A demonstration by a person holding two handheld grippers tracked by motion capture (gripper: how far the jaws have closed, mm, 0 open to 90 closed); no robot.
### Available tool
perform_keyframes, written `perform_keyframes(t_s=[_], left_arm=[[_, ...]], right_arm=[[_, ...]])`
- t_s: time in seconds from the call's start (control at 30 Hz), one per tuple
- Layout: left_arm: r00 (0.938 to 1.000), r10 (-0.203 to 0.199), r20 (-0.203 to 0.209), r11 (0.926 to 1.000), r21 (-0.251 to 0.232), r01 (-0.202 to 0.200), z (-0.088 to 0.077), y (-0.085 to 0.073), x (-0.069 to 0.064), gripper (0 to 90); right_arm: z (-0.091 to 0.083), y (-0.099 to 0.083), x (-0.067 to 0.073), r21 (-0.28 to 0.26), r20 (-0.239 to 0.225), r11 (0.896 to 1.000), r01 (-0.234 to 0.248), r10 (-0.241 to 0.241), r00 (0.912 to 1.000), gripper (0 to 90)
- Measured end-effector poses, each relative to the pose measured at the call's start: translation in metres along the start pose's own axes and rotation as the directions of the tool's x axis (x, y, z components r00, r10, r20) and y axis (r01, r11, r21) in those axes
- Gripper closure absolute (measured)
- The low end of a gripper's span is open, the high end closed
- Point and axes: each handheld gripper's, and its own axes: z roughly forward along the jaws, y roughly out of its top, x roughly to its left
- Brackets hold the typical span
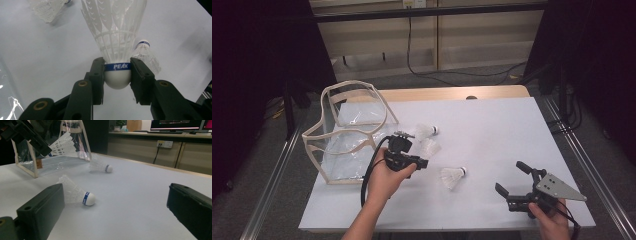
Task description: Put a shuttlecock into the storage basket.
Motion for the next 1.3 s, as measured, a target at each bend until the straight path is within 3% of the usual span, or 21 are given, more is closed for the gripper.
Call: perform_keyframes(t_s=[0.37,1.3], left_arm=[[1.0000,-0.001,-0.001,1.0000,-0.002,0.001,-0.012,0.012,0.000,65.4],[1.0000,0.008,0.002,1.0000,0.004,-0.008,-0.024,0.036,-0.004,65.5]], right_arm=[[0.000,0.000,-0.001,0.000,0.001,1.000,0.002,-0.002,1.0000,0.9],[-0.001,0.000,0.000,-0.003,-0.001,1.000,0.004,-0.004,1.0000,0.9]])
